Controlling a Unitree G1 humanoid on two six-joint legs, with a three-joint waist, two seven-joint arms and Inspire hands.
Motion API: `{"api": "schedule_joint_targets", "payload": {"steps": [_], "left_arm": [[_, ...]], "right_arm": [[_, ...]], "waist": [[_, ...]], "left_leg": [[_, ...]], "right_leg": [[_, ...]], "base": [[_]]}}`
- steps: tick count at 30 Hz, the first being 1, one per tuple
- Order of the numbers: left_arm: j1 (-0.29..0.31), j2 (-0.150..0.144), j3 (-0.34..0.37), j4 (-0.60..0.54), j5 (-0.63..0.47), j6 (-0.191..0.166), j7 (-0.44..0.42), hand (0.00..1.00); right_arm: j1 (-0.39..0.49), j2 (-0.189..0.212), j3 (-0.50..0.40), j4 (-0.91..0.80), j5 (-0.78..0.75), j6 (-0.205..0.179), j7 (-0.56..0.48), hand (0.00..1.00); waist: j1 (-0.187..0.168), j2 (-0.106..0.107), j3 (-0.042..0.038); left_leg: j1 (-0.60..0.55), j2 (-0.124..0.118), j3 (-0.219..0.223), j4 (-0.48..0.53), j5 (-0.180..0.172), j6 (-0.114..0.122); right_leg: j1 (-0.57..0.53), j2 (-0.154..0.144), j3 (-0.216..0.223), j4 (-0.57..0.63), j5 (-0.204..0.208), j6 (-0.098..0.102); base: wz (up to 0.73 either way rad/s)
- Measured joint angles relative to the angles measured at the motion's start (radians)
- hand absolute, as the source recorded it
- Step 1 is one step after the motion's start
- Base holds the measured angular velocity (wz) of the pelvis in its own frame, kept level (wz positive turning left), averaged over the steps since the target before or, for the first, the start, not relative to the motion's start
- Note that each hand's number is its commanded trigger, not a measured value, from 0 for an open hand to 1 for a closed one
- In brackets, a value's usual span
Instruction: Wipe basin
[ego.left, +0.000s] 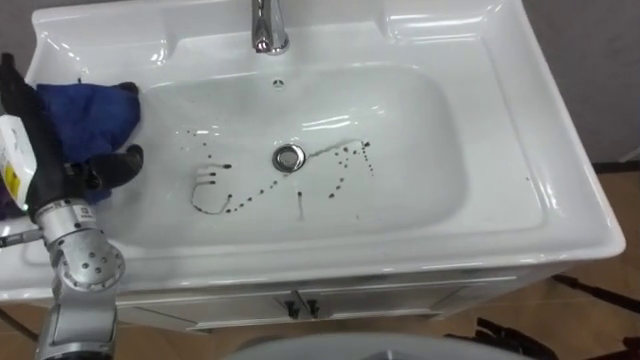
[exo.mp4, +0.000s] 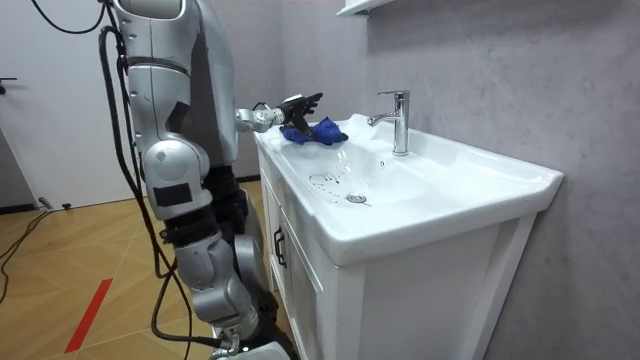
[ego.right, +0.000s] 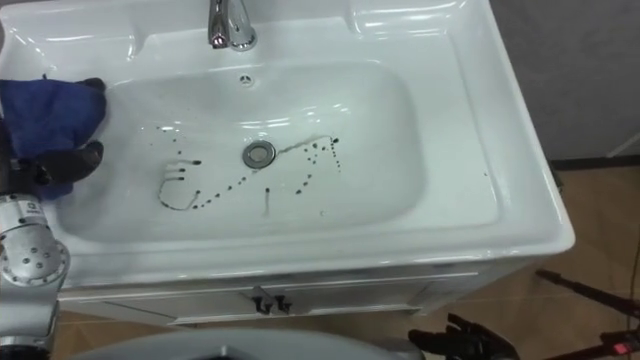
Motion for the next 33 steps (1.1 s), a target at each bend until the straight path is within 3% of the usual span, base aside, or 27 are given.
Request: {"api": "schedule_joint_targets", "payload": {"steps": [11, 21, 26, 27, 33], "left_arm": [[-0.009, 0.000, 0.000, 0.033, 0.075, 0.029, 0.002, 0.00], [-0.050, 0.001, 0.005, 0.052, 0.144, 0.031, 0.085, 0.00], [-0.050, 0.001, 0.011, 0.052, 0.198, 0.039, 0.086, 0.00], [-0.050, 0.001, 0.015, 0.052, 0.210, 0.042, 0.086, 0.00], [-0.049, 0.001, 0.022, 0.092, 0.222, 0.058, 0.099, 0.00]], "right_arm": [[-0.010, 0.007, 0.004, 0.011, 0.000, 0.003, -0.013, 0.00], [-0.007, 0.004, 0.005, 0.010, 0.000, 0.006, -0.023, 0.00], [0.000, 0.003, 0.003, 0.002, 0.001, 0.007, -0.023, 0.00], [-0.002, 0.003, 0.003, 0.002, 0.001, 0.007, -0.023, 0.00], [0.010, -0.005, 0.002, 0.002, 0.001, 0.006, -0.024, 0.00]], "waist": [[0.001, -0.010, -0.0031], [0.002, 0.000, -0.0002], [0.008, 0.008, 0.0009], [0.009, 0.005, -0.0025], [0.028, 0.013, -0.0050]], "left_leg": [[-0.011, 0.001, -0.007, 0.013, 0.000, 0.000], [0.003, 0.001, -0.007, 0.013, 0.000, 0.000], [0.003, 0.002, -0.006, 0.013, 0.000, 0.000], [0.002, 0.002, -0.008, 0.013, 0.000, 0.000], [0.009, 0.001, -0.006, 0.009, 0.001, -0.001]], "right_leg": [[-0.004, 0.002, 0.003, -0.001, 0.001, -0.002], [0.010, 0.002, -0.003, -0.001, 0.004, -0.003], [0.010, 0.002, -0.004, -0.001, 0.006, -0.003], [0.010, 0.002, -0.006, -0.001, 0.006, -0.003], [0.016, 0.002, -0.004, -0.004, 0.006, -0.002]], "base": [[0.00], [0.00], [0.00], [0.00], [0.00]]}}
